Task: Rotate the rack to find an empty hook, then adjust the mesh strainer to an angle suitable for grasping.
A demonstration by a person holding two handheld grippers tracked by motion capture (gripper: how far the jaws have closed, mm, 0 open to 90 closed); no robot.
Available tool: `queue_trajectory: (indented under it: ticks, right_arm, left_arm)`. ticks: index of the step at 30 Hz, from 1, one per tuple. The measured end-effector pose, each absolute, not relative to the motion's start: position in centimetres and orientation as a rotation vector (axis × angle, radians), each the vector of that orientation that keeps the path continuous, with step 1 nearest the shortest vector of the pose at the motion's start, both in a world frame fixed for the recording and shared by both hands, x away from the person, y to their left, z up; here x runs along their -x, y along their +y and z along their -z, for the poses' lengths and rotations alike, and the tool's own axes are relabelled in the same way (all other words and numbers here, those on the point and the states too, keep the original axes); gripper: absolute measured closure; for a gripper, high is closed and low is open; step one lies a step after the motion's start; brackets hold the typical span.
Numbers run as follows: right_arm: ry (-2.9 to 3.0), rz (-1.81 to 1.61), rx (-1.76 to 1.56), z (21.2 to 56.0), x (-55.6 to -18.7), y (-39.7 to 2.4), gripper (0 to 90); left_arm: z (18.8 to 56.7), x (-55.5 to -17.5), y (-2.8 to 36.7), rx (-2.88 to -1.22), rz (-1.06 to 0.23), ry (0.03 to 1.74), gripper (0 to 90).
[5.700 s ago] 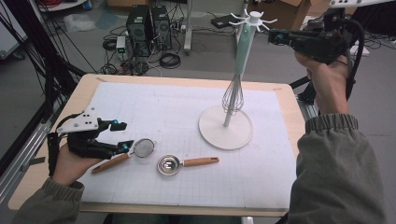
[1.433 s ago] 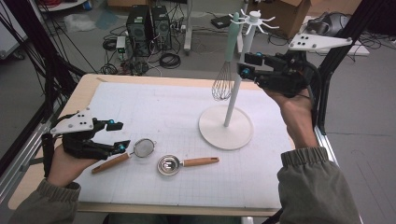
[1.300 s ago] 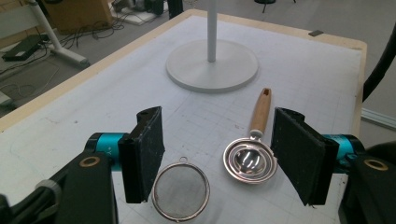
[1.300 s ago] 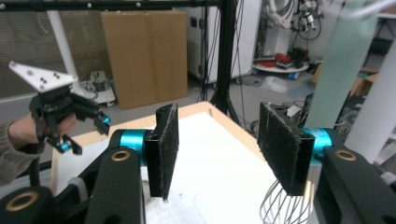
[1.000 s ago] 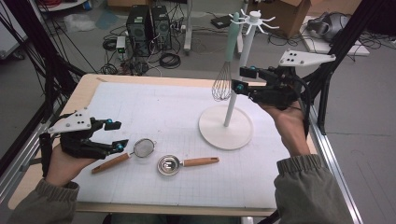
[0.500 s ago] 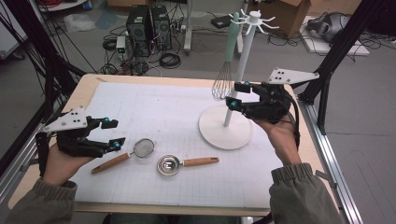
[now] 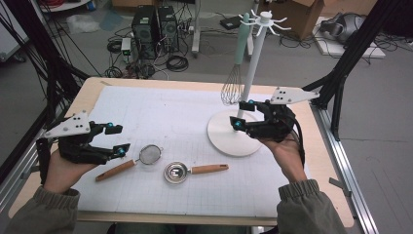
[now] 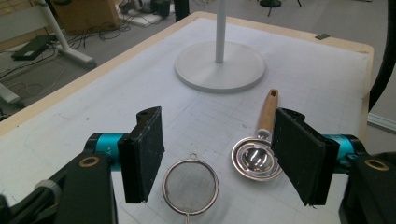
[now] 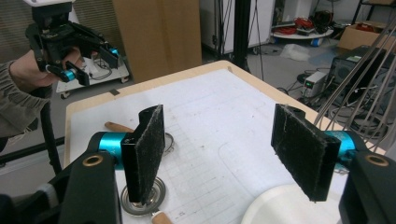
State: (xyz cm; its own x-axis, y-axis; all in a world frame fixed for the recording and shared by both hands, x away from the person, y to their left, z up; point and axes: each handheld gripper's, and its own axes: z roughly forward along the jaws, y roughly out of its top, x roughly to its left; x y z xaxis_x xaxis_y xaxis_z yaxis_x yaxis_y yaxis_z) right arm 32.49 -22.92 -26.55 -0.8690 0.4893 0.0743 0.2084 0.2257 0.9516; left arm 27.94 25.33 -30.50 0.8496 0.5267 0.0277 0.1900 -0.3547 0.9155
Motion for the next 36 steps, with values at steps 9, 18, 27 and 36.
queue_trajectory:
  ticks: [9, 18, 27, 36]
  right_arm:
    - [2.287, -1.674, -0.662, 28.8, -31.7, -22.5, 33.9]
    - [2.295, -1.657, -0.692, 30.6, -31.1, -22.8, 32.1]
    - [2.280, -1.651, -0.731, 32.7, -30.0, -23.6, 31.7]
    - [2.289, -1.634, -0.734, 33.9, -29.2, -23.6, 31.1]
  left_arm:
    - [30.7, -28.0, 25.3, -1.941, -0.381, 0.526, 34.8]
    - [31.8, -28.4, 25.2, -1.964, -0.360, 0.519, 34.9]
    - [33.2, -28.4, 25.8, -1.975, -0.354, 0.509, 35.2]
    - [34.7, -28.1, 27.0, -1.999, -0.356, 0.510, 35.3]
